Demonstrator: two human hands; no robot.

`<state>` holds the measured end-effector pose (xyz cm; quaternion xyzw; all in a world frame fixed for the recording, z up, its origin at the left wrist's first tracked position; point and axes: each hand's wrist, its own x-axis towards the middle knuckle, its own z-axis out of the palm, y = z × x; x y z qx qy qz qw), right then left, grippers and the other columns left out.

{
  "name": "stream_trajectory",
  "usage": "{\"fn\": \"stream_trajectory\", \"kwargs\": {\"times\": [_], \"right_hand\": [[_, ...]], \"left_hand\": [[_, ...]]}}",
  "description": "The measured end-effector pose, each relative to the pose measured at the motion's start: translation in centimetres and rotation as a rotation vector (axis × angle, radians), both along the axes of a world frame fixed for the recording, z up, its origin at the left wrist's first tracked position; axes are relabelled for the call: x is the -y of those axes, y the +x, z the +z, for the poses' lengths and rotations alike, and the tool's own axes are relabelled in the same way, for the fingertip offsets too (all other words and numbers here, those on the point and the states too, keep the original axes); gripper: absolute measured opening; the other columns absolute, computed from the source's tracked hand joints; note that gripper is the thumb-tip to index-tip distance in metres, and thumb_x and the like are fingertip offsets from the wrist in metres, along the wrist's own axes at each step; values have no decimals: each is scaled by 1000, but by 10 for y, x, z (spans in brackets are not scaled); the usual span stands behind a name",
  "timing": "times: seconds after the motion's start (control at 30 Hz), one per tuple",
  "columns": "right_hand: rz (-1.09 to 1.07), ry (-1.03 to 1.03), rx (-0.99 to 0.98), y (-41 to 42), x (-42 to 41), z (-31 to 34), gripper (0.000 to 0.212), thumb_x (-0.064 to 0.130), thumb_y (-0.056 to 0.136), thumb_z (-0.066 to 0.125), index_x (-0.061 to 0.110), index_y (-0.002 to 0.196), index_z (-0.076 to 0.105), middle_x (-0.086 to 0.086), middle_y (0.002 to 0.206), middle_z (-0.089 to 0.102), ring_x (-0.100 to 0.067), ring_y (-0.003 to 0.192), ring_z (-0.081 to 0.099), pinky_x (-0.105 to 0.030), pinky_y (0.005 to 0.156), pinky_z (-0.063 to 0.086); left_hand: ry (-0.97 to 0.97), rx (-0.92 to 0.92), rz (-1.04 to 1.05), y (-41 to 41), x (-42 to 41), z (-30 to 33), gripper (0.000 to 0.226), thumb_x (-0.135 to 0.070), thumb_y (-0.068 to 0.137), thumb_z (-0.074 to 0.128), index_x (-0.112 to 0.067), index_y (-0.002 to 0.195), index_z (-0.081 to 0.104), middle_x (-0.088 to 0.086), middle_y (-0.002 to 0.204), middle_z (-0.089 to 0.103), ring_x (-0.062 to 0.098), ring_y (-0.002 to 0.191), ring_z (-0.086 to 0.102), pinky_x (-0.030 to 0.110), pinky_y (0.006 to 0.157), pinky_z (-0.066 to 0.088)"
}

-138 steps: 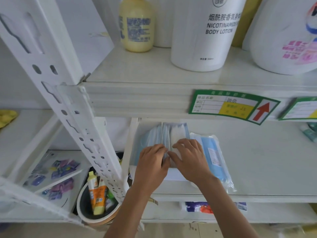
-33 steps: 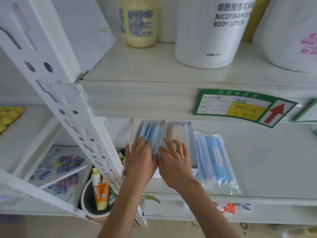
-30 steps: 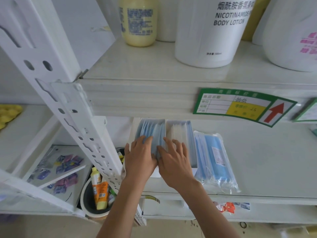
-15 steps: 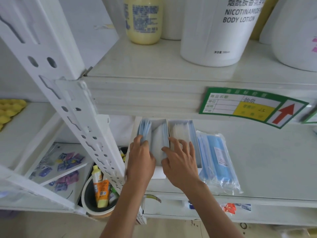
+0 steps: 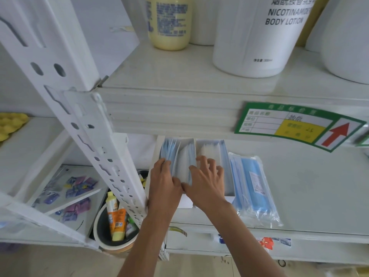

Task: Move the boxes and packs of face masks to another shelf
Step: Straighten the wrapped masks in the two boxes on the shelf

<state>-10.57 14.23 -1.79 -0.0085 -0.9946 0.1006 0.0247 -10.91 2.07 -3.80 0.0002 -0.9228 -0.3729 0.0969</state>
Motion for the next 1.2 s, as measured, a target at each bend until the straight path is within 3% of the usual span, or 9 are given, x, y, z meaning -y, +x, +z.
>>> {"fn": "stream_trajectory", "kwargs": {"times": [0.13, 0.27, 0.47, 0.6, 0.83, 0.97, 1.1, 1.2], "right_hand": [[54, -71, 39, -3, 6, -4, 27, 42, 92, 47, 25, 75, 62, -4, 163, 15, -29, 147, 6, -56, 118, 4], [73, -101, 48, -2, 7, -10, 28, 37, 95, 41, 31, 93, 69, 0, 166, 3, -29, 150, -9, -63, 116, -11], [-43, -132, 87, -9, 8, -1, 23, 33, 81, 60, 29, 101, 70, -1, 164, 9, -30, 150, -2, -63, 117, -9], [-56, -102, 53, -12, 10, -5, 27, 48, 85, 63, 28, 102, 65, -2, 158, 20, -30, 147, 6, -61, 118, -3], [-61, -178, 10, -16, 12, -8, 52, 55, 99, 29, 28, 86, 72, -3, 161, 20, -29, 150, 1, -59, 118, -9], [-92, -199, 59, -24, 18, -6, 67, 68, 95, 26, 24, 80, 74, -4, 165, 14, -29, 151, -2, -60, 117, -14], [-126, -190, 82, -29, 17, -6, 43, 54, 88, 46, 22, 74, 72, -3, 162, 24, -30, 151, 4, -62, 117, -9], [-141, -241, 65, -29, 15, -9, 31, 40, 82, 50, 21, 65, 67, -1, 159, 31, -28, 150, 7, -61, 118, -8]], "left_hand": [[-8, -18, -14, 0, 2, 0, 42, 2, 92, 53, 0, 133, 52, 13, 145, 47, 25, 135, 42, 16, 103, 27], [-12, -25, -33, 1, 3, 1, 42, 4, 92, 52, 2, 133, 53, 14, 146, 47, 28, 136, 42, 31, 109, 38], [-12, -5, -36, 1, 0, 1, 44, 7, 89, 50, 1, 133, 52, 12, 149, 43, 28, 138, 38, 30, 109, 35], [24, 20, -40, 1, 2, 2, 48, 5, 86, 56, 1, 133, 51, 11, 150, 41, 28, 138, 37, 31, 108, 36], [39, 63, -52, -1, 3, 2, 55, 2, 81, 65, 2, 134, 52, 13, 151, 41, 29, 139, 37, 31, 107, 35], [33, 59, -60, -4, 4, 1, 53, -4, 82, 72, 1, 132, 55, 13, 147, 43, 29, 135, 41, 30, 107, 36], [23, 43, -48, -2, 3, 0, 54, -15, 88, 71, 0, 137, 52, 13, 149, 41, 28, 134, 39, 38, 111, 41], [-23, 29, -53, 0, 3, 0, 53, -22, 91, 66, -2, 137, 50, 13, 150, 41, 30, 134, 40, 44, 110, 43]]}}
